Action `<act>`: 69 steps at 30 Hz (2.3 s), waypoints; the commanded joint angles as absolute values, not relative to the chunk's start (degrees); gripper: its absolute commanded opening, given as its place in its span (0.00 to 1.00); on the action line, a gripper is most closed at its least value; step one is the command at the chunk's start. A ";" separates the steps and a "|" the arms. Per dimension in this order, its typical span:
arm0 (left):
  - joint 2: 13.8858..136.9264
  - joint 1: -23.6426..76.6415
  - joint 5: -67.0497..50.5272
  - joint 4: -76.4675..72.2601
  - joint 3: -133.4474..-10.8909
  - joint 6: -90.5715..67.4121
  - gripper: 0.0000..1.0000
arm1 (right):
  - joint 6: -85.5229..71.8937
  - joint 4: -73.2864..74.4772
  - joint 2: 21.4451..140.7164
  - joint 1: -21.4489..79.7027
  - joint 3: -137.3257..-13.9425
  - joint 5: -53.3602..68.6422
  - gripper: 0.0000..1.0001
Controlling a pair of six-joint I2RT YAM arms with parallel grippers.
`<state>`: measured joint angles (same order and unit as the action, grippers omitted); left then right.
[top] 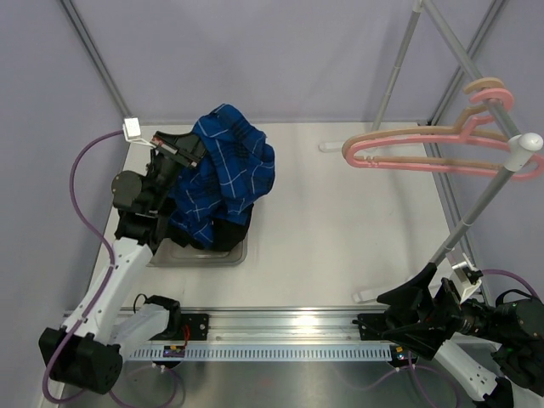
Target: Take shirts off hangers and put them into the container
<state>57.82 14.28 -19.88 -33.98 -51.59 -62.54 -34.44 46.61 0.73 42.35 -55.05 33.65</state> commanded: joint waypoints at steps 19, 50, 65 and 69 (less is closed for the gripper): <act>49.47 11.60 28.48 32.08 -56.25 -38.14 0.03 | -36.04 44.38 -3.69 42.01 -54.49 34.89 0.99; 40.45 0.26 23.36 38.74 -46.31 -53.78 0.99 | -33.75 48.34 -3.69 42.01 -58.18 32.34 0.99; 28.12 1.40 -16.08 16.96 -41.75 -40.45 0.99 | -33.13 49.49 7.47 41.92 -50.64 9.76 0.99; 20.34 2.64 -12.15 20.91 -37.98 -37.71 0.99 | -36.12 47.38 10.45 41.92 -50.54 4.85 0.99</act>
<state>26.76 2.20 -7.31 23.18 -39.77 -42.06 -33.93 50.68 8.45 42.30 -50.39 12.40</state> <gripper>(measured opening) 0.984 0.993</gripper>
